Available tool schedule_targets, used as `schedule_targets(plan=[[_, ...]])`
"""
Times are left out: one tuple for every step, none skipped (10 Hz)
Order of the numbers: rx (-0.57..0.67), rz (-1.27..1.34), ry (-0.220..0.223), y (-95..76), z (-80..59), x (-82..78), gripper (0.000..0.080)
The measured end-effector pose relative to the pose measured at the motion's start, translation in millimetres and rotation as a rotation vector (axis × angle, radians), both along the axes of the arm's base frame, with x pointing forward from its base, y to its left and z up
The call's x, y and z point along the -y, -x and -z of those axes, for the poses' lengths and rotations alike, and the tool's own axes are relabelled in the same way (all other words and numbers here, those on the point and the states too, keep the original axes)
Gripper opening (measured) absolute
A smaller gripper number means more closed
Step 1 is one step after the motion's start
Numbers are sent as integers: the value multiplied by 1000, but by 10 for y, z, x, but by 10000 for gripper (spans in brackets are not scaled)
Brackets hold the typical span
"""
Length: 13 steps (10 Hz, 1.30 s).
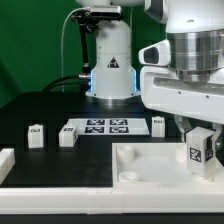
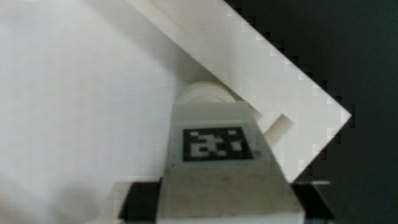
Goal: Assemble one leg
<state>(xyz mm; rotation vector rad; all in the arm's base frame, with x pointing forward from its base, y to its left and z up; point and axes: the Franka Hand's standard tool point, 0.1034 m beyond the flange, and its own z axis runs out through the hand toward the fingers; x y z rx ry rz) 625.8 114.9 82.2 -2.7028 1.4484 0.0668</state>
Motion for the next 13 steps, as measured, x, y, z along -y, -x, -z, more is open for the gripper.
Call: schedule_targets(plan=[[-8, 116, 8, -3, -1, 0, 291], [-16, 222, 8, -4, -2, 3, 291], [-18, 247, 4, -5, -3, 3, 291], [-15, 213, 3, -6, -3, 6, 291], [-12, 169, 2, -4, -2, -2, 291], [-6, 153, -4, -2, -6, -24, 475], [15, -72, -3, -3, -8, -14, 589], [29, -229, -3, -6, -10, 1, 589], [41, -384, -3, -6, -8, 15, 639], [52, -522, -4, 4, -7, -30, 647], [63, -645, -6, 10, -7, -56, 647], [70, -761, -8, 13, -5, -45, 647], [73, -901, -11, 21, -5, -28, 649]])
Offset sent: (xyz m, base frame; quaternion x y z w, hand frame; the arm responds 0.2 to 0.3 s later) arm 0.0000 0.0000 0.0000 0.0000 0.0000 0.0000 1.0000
